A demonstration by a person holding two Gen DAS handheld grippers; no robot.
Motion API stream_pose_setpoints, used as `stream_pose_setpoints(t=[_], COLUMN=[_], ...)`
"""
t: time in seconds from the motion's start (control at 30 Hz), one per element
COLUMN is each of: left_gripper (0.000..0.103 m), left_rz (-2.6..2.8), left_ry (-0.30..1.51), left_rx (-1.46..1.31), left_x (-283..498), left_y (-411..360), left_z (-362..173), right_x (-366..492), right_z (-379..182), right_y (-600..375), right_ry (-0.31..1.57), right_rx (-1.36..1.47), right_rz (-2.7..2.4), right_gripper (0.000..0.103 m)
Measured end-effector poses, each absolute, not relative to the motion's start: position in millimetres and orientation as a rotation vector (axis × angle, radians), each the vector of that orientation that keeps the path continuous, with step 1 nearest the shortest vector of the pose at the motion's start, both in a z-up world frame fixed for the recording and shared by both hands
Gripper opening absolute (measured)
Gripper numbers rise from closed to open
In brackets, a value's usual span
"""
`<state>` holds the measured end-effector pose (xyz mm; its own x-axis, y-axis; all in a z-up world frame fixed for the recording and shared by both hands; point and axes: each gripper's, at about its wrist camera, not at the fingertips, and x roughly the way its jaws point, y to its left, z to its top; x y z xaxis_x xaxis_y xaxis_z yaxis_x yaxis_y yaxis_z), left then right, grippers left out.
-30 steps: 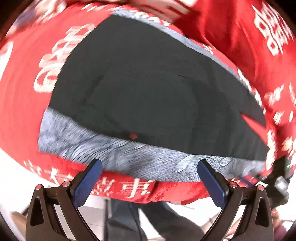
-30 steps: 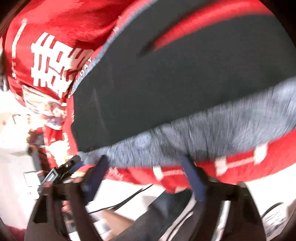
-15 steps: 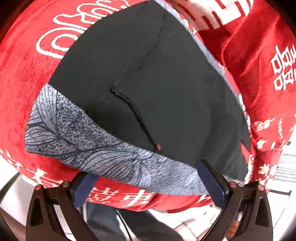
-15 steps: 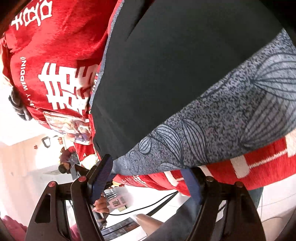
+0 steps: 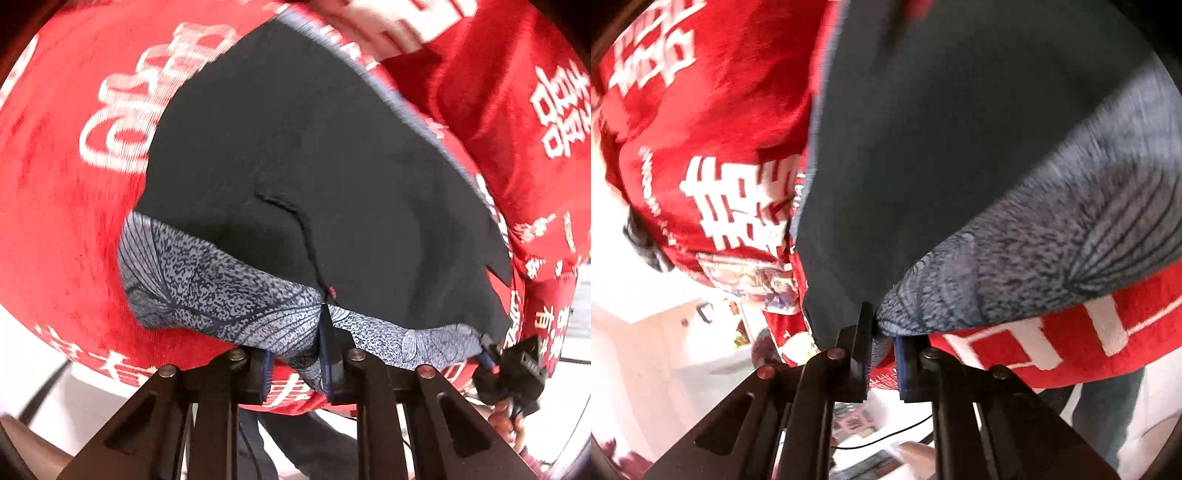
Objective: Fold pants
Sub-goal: 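Grasp the grey-lined trouser edge with both grippers and lift it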
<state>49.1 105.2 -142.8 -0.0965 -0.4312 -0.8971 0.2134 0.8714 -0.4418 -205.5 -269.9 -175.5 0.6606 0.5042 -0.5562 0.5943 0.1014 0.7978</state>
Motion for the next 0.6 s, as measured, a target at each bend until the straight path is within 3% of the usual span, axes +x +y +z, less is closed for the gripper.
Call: stream_pose_setpoints(t=[0.3, 0.53, 0.57, 0.6], left_gripper=[0.022, 0.022, 0.025, 0.040], left_rz=[-0.661, -0.612, -0.585, -0.547], left_ry=[1.400, 1.282, 1.271, 1.262], left_rx=[-0.144, -0.037, -0.013, 0.016], left_x=[121.5, 203.9, 213.7, 220.9], left_y=[56.0, 7.4, -0.1, -6.5], left_z=[-78.1, -102.5, -109.1, -115.2], right_x=[-127.3, -31.5, -18.9, 2.4], right_z=[-95.8, -104.7, -109.0, -117.9], right_y=[-317.2, -365.4, -368.9, -376.6], right_ry=[0.928, 0.984, 0.995, 1.021], right_rx=[1.298, 1.176, 1.160, 1.134], right_rz=[-0.037, -0.013, -0.006, 0.002], right_gripper=[0.011, 0.011, 0.011, 0.011])
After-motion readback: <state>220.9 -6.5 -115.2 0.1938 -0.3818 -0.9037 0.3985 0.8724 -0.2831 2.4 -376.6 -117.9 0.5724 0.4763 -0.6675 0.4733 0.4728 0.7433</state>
